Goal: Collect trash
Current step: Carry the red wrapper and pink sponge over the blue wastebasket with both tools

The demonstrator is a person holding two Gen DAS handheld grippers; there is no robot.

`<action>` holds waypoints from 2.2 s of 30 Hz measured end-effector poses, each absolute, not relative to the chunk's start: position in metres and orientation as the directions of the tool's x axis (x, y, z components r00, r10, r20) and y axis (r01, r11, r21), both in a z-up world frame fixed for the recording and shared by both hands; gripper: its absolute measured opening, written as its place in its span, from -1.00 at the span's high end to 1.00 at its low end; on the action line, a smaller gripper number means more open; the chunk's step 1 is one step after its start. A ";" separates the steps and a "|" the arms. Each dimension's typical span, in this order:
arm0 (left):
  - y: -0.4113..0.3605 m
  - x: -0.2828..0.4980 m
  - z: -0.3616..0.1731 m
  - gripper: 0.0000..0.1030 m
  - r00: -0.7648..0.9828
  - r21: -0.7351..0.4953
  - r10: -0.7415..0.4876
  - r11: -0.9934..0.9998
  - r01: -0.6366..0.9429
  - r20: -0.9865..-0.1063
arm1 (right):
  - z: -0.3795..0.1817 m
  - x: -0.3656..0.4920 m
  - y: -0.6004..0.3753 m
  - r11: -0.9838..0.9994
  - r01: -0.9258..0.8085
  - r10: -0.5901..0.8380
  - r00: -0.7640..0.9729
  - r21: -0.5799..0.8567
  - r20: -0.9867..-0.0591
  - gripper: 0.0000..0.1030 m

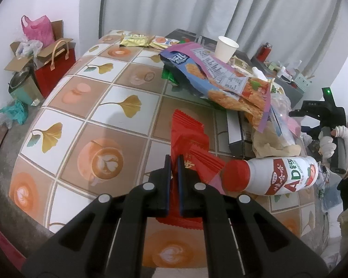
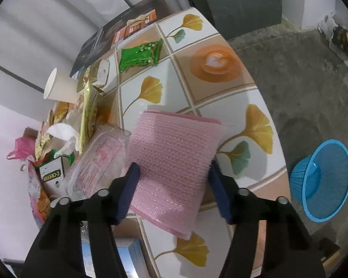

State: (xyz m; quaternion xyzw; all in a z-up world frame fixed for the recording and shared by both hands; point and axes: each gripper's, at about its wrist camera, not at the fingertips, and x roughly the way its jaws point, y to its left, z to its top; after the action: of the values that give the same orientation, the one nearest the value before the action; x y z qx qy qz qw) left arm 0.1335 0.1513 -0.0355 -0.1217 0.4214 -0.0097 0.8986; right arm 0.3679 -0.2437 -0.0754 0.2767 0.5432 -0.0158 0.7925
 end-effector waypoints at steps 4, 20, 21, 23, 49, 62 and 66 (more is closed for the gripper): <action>0.153 0.131 -0.035 0.93 0.649 -0.229 -0.119 0.969 -0.088 -0.752 | -0.071 0.354 -0.254 0.835 0.326 0.291 0.423 0.443 -0.858 0.13; 0.159 0.124 -0.034 0.93 0.662 -0.237 -0.115 0.967 -0.098 -0.741 | -0.029 0.282 -0.294 0.711 0.291 0.414 0.562 0.640 -0.716 0.36; 0.158 0.123 -0.034 0.93 0.662 -0.239 -0.119 0.966 -0.095 -0.740 | -0.025 0.278 -0.294 0.703 0.285 0.423 0.569 0.652 -0.705 0.36; 0.156 0.122 -0.035 0.93 0.663 -0.242 -0.125 0.966 -0.087 -0.738 | -0.019 0.269 -0.294 0.690 0.267 0.442 0.582 0.673 -0.683 0.36; 0.150 0.103 0.022 0.93 0.729 -0.169 -0.083 0.985 -0.045 -0.680 | -0.022 0.239 -0.287 0.573 0.228 0.549 0.606 0.787 -0.575 0.36; -0.012 0.121 0.086 0.93 0.674 -0.187 -0.446 0.887 0.423 -0.589 | 0.013 0.144 -0.359 0.662 0.271 0.341 0.720 0.698 -0.604 0.36; -0.093 0.124 0.080 0.93 0.560 -0.196 -0.553 0.797 0.572 -0.617 | 0.007 0.102 -0.394 0.693 0.359 0.209 0.729 0.625 -0.651 0.36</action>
State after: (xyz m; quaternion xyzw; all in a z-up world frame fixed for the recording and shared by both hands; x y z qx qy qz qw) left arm 0.1242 -0.0926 0.0802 0.0132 0.3445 -0.3185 0.8830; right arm 0.1021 -0.3938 0.0069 0.3890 0.3651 -0.0442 0.8447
